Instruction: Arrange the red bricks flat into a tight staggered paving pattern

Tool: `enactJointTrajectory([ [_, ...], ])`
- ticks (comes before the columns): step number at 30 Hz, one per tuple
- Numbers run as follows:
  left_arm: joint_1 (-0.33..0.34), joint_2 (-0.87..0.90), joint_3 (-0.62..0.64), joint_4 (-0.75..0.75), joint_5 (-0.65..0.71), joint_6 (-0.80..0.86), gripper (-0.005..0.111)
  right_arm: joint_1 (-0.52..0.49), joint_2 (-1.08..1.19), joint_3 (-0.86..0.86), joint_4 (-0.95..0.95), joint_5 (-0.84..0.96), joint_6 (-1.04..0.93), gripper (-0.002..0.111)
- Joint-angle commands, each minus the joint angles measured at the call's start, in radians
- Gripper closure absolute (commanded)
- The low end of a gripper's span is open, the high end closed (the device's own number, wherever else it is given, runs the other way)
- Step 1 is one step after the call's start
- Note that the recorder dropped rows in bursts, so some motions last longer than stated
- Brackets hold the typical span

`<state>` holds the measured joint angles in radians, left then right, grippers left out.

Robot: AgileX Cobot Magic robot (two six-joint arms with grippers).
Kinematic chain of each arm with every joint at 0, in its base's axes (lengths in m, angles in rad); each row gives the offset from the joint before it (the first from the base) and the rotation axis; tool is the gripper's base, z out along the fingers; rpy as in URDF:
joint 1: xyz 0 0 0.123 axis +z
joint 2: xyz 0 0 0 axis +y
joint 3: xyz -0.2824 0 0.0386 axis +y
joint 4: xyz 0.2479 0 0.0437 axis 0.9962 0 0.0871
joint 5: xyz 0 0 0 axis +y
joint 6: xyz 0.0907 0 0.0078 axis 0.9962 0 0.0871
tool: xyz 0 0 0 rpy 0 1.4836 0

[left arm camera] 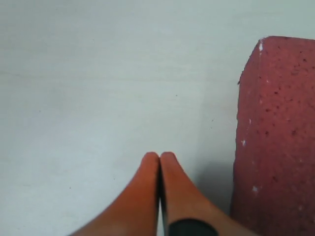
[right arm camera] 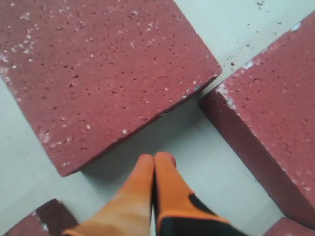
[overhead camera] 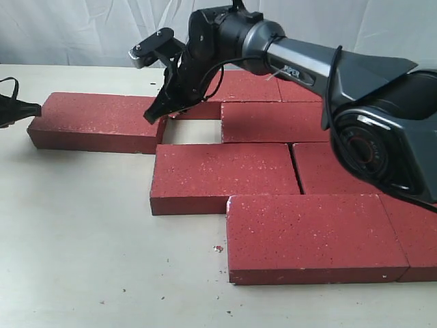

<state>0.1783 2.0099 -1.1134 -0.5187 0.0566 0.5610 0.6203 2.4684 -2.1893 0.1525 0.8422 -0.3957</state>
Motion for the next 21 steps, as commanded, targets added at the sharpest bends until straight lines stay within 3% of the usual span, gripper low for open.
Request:
enactJointTrajectory([
  [1, -0.021, 0.009, -0.008, -0.014, -0.034, -0.003, 0.107, -0.003, 0.034, 0.000, -0.012, -0.044, 0.008, 0.109],
  [9, -0.059, 0.009, -0.017, -0.007, -0.004, -0.003, 0.107, -0.003, 0.052, 0.000, 0.019, -0.051, 0.009, 0.109],
  [21, -0.061, 0.009, -0.017, -0.007, 0.060, -0.003, 0.107, -0.002, 0.049, 0.000, 0.091, -0.062, 0.007, 0.109],
])
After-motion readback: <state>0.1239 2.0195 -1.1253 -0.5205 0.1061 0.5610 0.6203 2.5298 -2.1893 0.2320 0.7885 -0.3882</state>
